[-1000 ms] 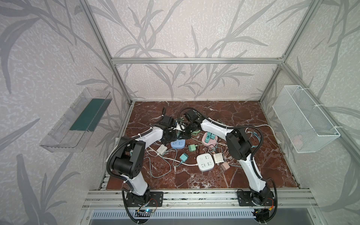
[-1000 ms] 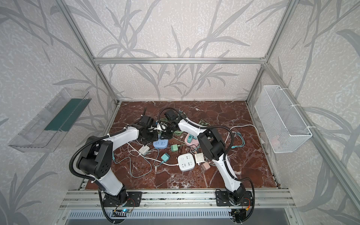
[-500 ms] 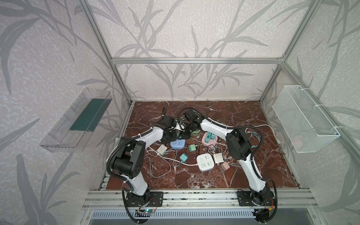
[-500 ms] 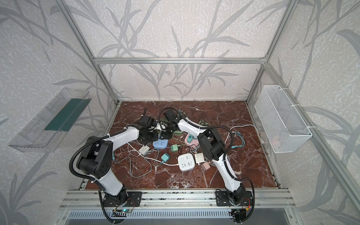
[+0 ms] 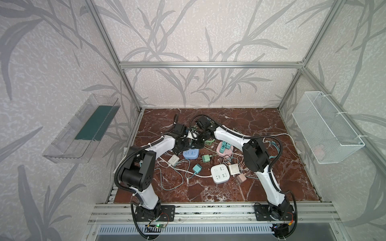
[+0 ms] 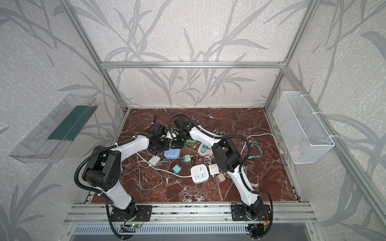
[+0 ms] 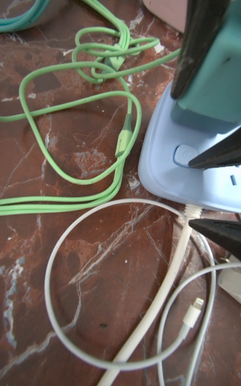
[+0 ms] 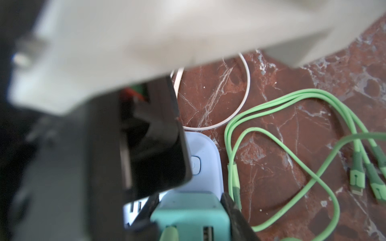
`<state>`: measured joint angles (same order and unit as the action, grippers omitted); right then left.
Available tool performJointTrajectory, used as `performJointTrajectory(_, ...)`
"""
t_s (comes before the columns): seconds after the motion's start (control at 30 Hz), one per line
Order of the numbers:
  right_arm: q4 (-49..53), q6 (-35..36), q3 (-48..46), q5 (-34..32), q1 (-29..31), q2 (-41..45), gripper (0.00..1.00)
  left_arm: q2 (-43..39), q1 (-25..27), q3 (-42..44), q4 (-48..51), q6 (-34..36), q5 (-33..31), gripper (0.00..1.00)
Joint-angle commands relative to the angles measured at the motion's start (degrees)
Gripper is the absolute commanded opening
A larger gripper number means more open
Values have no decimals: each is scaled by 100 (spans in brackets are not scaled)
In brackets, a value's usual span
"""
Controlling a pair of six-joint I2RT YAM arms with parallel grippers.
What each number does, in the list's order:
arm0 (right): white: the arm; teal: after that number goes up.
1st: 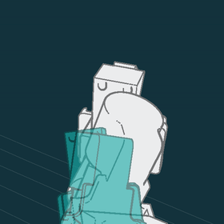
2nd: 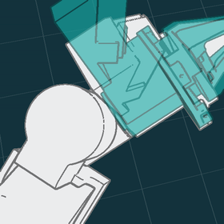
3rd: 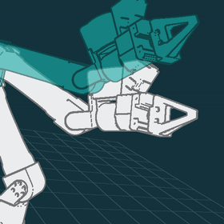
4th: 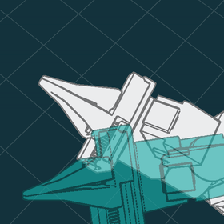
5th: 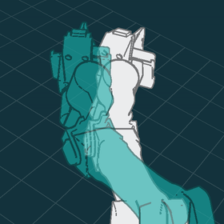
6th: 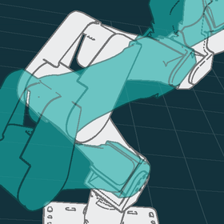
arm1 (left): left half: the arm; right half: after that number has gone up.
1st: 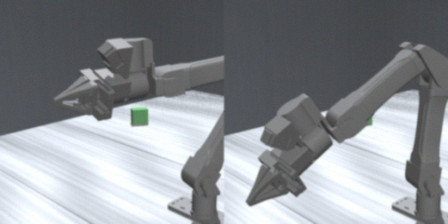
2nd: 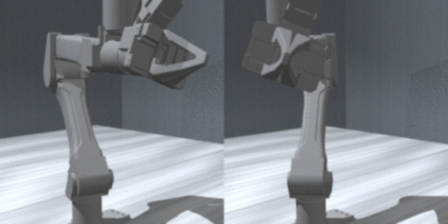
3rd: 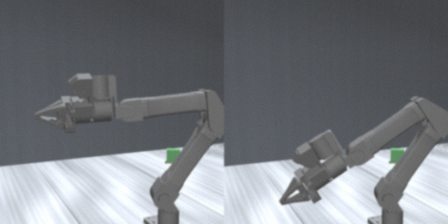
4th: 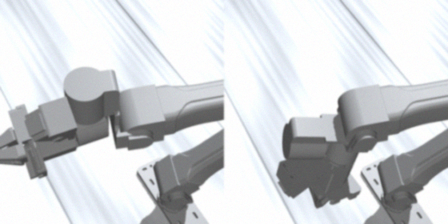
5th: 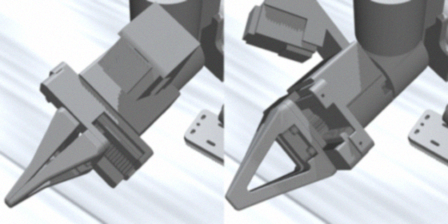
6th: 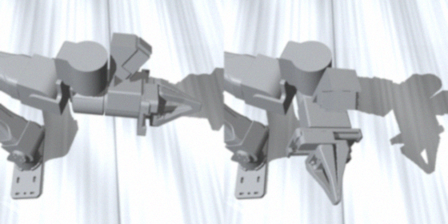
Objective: Pull the plug off the socket
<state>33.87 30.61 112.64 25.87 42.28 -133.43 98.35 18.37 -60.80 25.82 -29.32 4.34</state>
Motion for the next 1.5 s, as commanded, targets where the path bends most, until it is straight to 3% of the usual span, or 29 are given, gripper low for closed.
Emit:
performJointTrajectory(0.0,-117,-202,285,59,8,127,15,298,87,103,631,57,-293,41)
performJointTrajectory(0.2,20,-24,308,-99,18,35,15,260,97,199,463,50,-188,41)
performJointTrajectory(0.67,-636,-218,-590,252,-193,261,15,-122,-108,464,-85,389,773,42)
performJointTrajectory(1.0,-748,-392,-616,278,-264,292,15,-185,-282,780,-117,603,1459,42)
performJointTrajectory(1.47,-795,-712,-405,232,-264,249,15,33,-290,1052,25,583,1298,42)
